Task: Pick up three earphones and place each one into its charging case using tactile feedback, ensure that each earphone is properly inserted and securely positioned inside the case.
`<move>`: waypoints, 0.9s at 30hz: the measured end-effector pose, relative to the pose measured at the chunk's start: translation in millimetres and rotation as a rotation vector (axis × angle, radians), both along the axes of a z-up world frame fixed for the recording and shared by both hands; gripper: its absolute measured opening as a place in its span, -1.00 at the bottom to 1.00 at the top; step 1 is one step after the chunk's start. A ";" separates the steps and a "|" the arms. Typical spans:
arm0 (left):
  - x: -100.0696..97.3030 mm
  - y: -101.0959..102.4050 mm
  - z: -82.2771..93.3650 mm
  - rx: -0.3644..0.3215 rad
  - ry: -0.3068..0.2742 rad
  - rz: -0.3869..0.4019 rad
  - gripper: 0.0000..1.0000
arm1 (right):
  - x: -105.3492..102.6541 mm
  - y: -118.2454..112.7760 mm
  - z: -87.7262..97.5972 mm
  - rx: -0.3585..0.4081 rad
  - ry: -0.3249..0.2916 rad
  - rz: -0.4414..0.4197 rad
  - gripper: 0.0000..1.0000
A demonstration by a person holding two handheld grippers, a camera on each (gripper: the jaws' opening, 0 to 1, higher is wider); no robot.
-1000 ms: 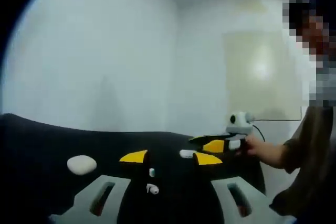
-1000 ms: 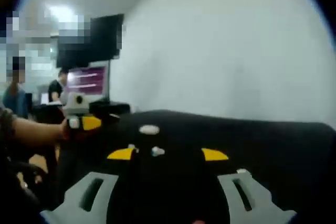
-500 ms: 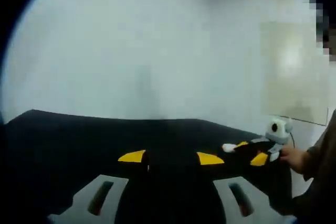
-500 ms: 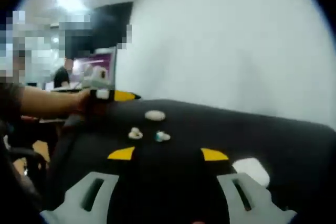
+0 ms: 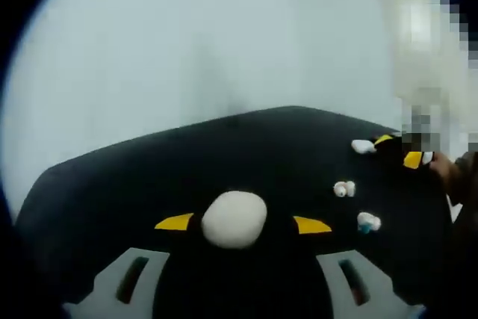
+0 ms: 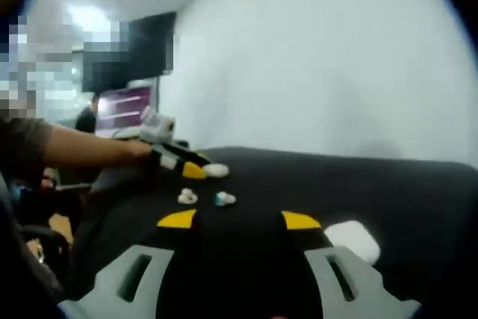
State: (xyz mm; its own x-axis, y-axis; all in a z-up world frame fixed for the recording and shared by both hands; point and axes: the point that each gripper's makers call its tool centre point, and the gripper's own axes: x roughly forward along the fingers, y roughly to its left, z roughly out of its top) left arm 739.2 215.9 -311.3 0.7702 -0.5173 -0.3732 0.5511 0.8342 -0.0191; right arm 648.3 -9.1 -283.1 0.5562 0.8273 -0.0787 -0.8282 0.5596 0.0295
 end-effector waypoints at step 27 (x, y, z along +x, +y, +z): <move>6.5 -5.4 -13.7 0.078 0.031 -0.021 -0.34 | 1.3 0.2 -0.1 0.001 -0.006 0.008 -0.14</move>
State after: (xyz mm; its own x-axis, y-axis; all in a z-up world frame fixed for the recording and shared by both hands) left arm 745.7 210.5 -325.0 0.7470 -0.5016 -0.4364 0.5687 0.8221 0.0285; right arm 649.7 -8.9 -283.3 0.5501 0.8318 -0.0743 -0.8328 0.5530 0.0252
